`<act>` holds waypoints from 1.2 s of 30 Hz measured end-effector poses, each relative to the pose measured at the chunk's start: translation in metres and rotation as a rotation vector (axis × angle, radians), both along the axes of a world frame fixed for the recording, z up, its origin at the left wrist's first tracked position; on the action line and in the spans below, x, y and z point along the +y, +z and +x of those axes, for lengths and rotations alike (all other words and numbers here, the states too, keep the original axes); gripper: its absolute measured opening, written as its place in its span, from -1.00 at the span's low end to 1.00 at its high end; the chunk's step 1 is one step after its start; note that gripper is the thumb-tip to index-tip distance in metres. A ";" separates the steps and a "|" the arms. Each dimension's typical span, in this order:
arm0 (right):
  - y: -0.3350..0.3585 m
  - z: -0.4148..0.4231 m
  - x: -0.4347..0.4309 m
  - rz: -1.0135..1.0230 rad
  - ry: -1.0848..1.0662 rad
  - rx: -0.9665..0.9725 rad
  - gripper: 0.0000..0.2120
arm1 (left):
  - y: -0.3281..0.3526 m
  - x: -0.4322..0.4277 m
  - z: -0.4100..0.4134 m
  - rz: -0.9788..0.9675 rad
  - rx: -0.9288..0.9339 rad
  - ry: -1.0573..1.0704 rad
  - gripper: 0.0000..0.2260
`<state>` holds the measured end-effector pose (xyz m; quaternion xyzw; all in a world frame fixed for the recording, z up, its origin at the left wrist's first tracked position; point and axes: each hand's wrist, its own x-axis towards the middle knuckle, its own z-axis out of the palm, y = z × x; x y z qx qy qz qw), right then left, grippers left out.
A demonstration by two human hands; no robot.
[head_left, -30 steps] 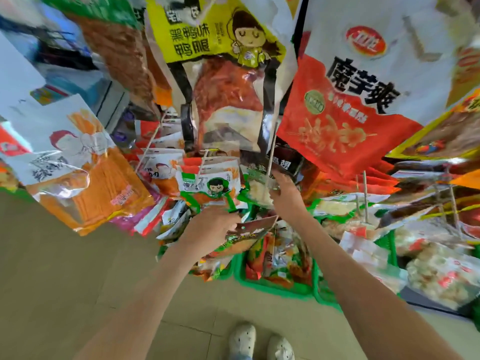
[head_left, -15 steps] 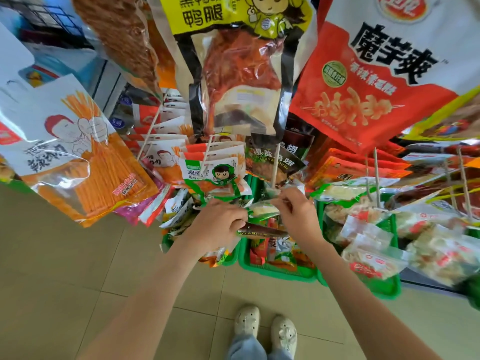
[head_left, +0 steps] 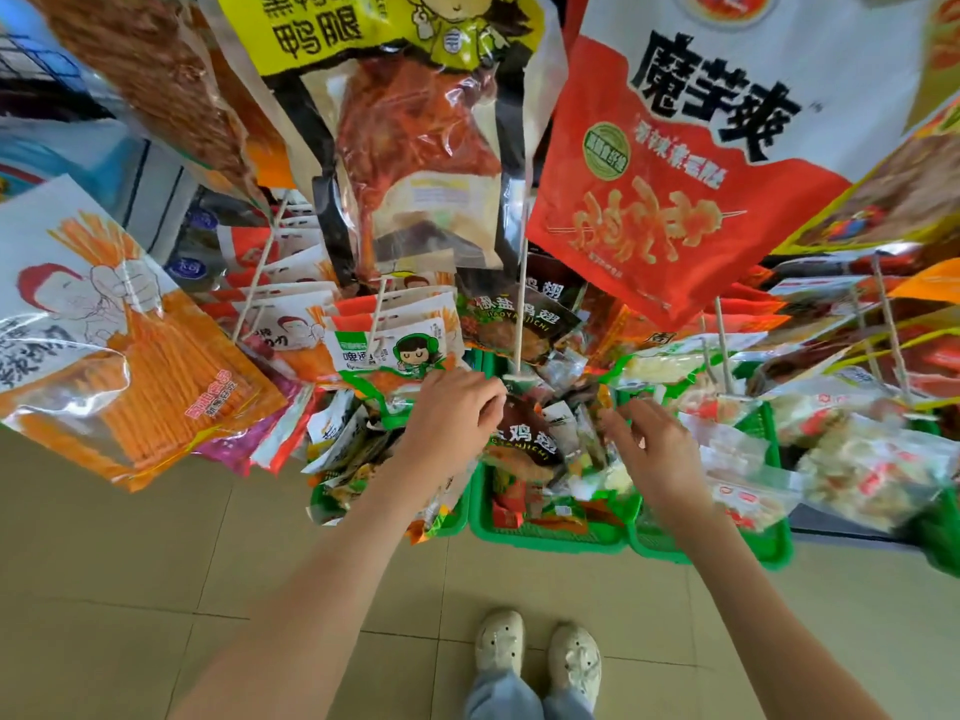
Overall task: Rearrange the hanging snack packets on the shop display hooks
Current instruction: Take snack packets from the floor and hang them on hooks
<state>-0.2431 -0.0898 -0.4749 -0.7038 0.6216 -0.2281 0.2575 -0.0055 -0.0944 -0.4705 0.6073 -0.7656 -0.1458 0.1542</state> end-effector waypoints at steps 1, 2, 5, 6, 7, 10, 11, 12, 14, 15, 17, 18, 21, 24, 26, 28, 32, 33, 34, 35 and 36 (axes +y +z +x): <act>0.002 0.001 -0.003 -0.016 0.016 0.005 -0.69 | -0.002 -0.004 -0.001 -0.016 0.011 0.029 -0.88; 0.003 0.004 -0.006 -0.026 0.047 0.003 -0.69 | -0.003 -0.007 -0.002 -0.034 0.025 0.066 -0.88; 0.006 0.016 -0.014 -0.035 0.156 -0.014 -0.64 | -0.006 -0.020 -0.006 -0.058 0.033 0.136 -0.92; 0.005 0.021 -0.016 -0.024 0.180 -0.013 -0.66 | -0.007 -0.024 -0.008 -0.058 0.026 0.131 -0.93; 0.005 0.026 -0.019 -0.002 0.197 -0.007 -0.65 | -0.009 -0.026 -0.010 -0.057 0.018 0.118 -0.95; 0.004 0.043 -0.029 0.056 0.217 -0.001 -0.55 | -0.012 -0.028 -0.011 -0.070 -0.015 0.087 -0.95; 0.004 0.049 -0.032 0.046 0.225 -0.013 -0.53 | -0.011 -0.028 -0.011 -0.086 -0.029 0.085 -0.95; 0.004 0.054 -0.035 0.035 0.233 -0.026 -0.52 | -0.011 -0.028 -0.010 -0.110 -0.042 0.081 -0.96; 0.003 0.062 -0.040 0.038 0.238 -0.049 -0.49 | -0.010 -0.028 -0.008 -0.150 -0.062 0.063 -0.95; 0.004 0.065 -0.042 0.045 0.229 -0.070 -0.46 | -0.009 -0.028 -0.007 -0.159 -0.068 0.057 -0.89; 0.006 0.069 -0.044 0.034 0.214 -0.118 -0.44 | -0.009 -0.027 -0.006 -0.183 -0.071 0.048 -0.76; 0.008 0.071 -0.045 0.019 0.217 -0.133 -0.47 | -0.008 -0.027 -0.005 -0.191 -0.071 0.050 -0.73; 0.011 0.075 -0.047 0.002 0.235 -0.153 -0.73 | -0.010 -0.026 0.001 -0.189 -0.087 0.063 -0.73; 0.010 0.079 -0.050 0.015 0.217 -0.154 -0.88 | -0.011 -0.027 0.003 -0.178 -0.101 0.064 -0.75; 0.009 0.081 -0.051 0.026 0.201 -0.149 -0.91 | -0.010 -0.028 0.004 -0.193 -0.115 0.073 -0.77; 0.008 0.084 -0.052 0.026 0.189 -0.142 -0.92 | -0.008 -0.028 0.003 -0.230 -0.150 0.082 -0.78; 0.006 0.084 -0.049 0.041 0.163 -0.142 -0.94 | -0.007 -0.030 0.000 -0.240 -0.214 0.090 -0.82; 0.004 0.083 -0.048 0.049 0.154 -0.146 -0.93 | -0.007 -0.031 -0.001 -0.235 -0.216 0.078 -0.85; 0.001 0.083 -0.047 0.054 0.140 -0.149 -0.92 | -0.008 -0.033 -0.002 -0.230 -0.219 0.060 -0.88; -0.001 0.082 -0.046 0.057 0.123 -0.153 -0.91 | -0.009 -0.035 -0.003 -0.223 -0.226 0.044 -0.89; -0.003 0.082 -0.045 0.056 0.108 -0.159 -0.90 | -0.010 -0.037 -0.003 -0.214 -0.237 0.034 -0.88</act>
